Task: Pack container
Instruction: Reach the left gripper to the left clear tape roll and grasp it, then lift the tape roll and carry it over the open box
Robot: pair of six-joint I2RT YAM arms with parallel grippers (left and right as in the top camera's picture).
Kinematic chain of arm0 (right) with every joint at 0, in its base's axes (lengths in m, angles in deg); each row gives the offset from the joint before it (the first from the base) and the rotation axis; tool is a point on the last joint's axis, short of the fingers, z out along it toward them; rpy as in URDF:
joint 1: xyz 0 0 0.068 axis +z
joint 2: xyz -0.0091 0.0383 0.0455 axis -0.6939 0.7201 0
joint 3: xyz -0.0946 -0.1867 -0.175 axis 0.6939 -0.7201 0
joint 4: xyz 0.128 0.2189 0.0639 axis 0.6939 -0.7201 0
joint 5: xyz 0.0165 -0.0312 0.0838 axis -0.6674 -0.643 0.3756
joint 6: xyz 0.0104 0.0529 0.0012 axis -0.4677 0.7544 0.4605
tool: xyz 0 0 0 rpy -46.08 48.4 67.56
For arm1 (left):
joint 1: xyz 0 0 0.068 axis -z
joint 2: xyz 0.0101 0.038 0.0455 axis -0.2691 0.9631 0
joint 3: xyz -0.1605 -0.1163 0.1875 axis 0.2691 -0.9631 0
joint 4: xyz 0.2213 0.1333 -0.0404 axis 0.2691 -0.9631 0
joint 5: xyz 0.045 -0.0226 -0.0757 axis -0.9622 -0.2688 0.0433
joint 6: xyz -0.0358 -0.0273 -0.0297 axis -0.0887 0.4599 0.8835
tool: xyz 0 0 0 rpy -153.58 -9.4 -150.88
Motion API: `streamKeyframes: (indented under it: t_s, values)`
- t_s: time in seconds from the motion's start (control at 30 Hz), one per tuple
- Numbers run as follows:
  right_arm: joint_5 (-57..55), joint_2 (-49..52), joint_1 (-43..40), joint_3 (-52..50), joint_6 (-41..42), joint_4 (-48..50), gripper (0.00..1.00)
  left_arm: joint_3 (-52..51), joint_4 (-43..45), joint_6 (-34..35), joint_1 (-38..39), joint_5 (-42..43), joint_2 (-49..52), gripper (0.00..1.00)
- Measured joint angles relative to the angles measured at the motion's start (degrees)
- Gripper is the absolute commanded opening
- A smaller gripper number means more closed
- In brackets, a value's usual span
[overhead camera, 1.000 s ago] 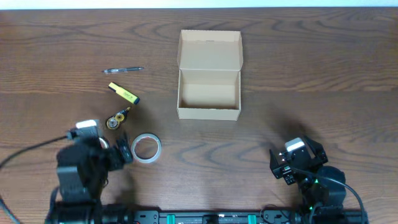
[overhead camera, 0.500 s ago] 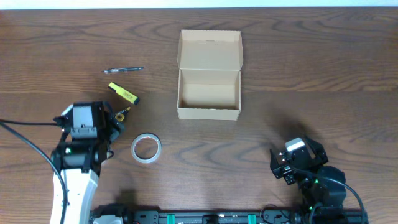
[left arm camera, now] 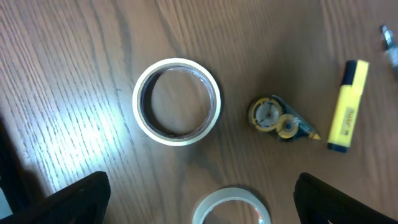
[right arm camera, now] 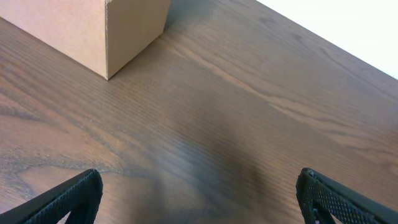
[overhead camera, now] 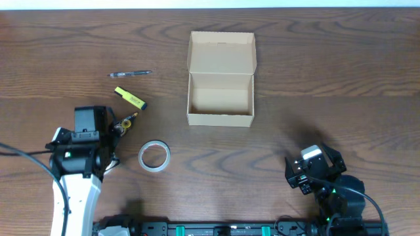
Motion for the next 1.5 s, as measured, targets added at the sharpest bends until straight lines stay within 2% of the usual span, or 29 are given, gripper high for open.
streamKeyframes:
  t_s: [0.2, 0.33, 0.47, 0.63, 0.77, 0.93, 0.97, 1.07, 1.13, 1.33, 1.4, 1.43, 1.5]
  values:
    - [0.00, 0.00, 0.00, 0.00, 0.00, 0.00, 0.99, -8.87, -0.07, 14.23, 0.00, -2.47, -3.30, 0.95]
    - [0.00, 0.00, 0.00, 0.00, 0.00, 0.00, 0.99, -14.47, -0.20, 28.57, 0.00, -3.26, -3.26, 0.95]
    - [0.00, 0.00, 0.00, 0.00, 0.00, 0.02, 0.99, -16.98, -0.17, 41.94, 0.00, -3.65, -2.29, 0.96]
    - [0.00, 0.00, 0.00, 0.00, 0.00, 0.00, 0.99, -17.53, 1.42, 52.48, -0.13, -3.72, 1.84, 0.96]
    - [0.00, 0.00, 0.00, 0.00, 0.00, 0.00, 0.99, -17.53, 5.20, 54.07, -1.22, -4.00, 4.85, 1.00]
    - [0.00, 0.00, 0.00, 0.00, 0.00, 0.02, 0.99, -17.53, 8.83, 54.05, -3.04, -4.13, 8.81, 1.00]
    - [0.00, 0.00, 0.00, 0.00, 0.00, 0.00, 0.99, -17.53, 9.90, 54.05, -3.39, -4.15, 9.75, 0.95]
    - [0.00, 0.00, 0.00, 0.00, 0.00, 0.02, 0.99, -17.53, 13.49, 54.05, -4.44, -4.17, 13.00, 0.91]
    - [0.00, 0.00, 0.00, 0.00, 0.00, 0.02, 0.99, -17.53, 15.93, 54.07, -4.94, -4.07, 15.15, 0.83]
    - [0.00, 0.00, 0.00, 0.00, 0.00, 0.00, 0.99, -17.51, 18.53, 54.05, -5.25, -4.04, 19.45, 0.65]
    - [0.00, 0.00, 0.00, 0.00, 0.00, 0.02, 0.99, -17.44, 18.62, 54.05, -5.25, -4.00, 20.59, 0.53]
    - [0.00, 0.00, 0.00, 0.00, 0.00, 0.00, 0.99, -17.27, 18.62, 54.05, -5.25, -3.85, 21.42, 0.43]
    - [0.00, 0.00, 0.00, 0.00, 0.00, 0.00, 0.99, -17.00, 18.71, 54.05, -5.29, -3.58, 22.18, 0.34]
